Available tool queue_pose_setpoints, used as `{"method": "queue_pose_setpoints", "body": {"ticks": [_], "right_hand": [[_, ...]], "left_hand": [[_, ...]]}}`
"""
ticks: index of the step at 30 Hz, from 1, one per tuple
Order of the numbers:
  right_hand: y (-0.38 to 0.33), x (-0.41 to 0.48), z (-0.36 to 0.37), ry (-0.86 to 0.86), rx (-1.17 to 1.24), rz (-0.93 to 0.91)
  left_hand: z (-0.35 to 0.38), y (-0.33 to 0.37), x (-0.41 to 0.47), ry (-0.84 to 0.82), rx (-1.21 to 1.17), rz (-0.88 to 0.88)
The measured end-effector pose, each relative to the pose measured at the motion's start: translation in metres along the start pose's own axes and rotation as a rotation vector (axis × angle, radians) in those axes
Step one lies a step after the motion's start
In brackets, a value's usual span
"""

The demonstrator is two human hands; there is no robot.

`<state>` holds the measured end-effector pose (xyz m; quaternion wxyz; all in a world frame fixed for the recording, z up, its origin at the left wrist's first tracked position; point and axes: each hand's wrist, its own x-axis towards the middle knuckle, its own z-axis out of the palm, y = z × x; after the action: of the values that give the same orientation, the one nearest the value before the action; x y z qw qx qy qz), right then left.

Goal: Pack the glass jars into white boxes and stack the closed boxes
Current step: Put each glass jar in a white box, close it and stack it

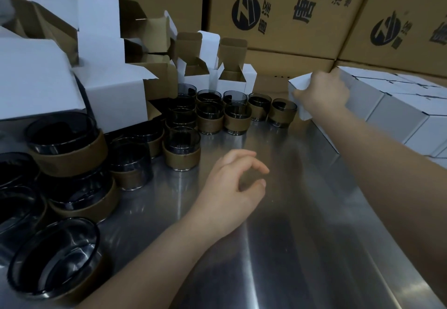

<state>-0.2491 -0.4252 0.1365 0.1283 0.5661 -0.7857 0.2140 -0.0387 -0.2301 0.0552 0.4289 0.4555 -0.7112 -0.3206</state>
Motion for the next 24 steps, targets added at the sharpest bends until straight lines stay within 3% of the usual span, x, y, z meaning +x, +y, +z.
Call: {"method": "queue_pose_setpoints", "body": {"ticks": [20,24], "right_hand": [[0.012,-0.007,0.022,-0.097,-0.048,0.067],[-0.004,-0.012,0.013,0.053,-0.086,-0.030]], "left_hand": [[0.000,-0.003,0.000,0.031,0.027,0.026],[0.001,-0.002,-0.003,0.073,0.103,0.085]]}}
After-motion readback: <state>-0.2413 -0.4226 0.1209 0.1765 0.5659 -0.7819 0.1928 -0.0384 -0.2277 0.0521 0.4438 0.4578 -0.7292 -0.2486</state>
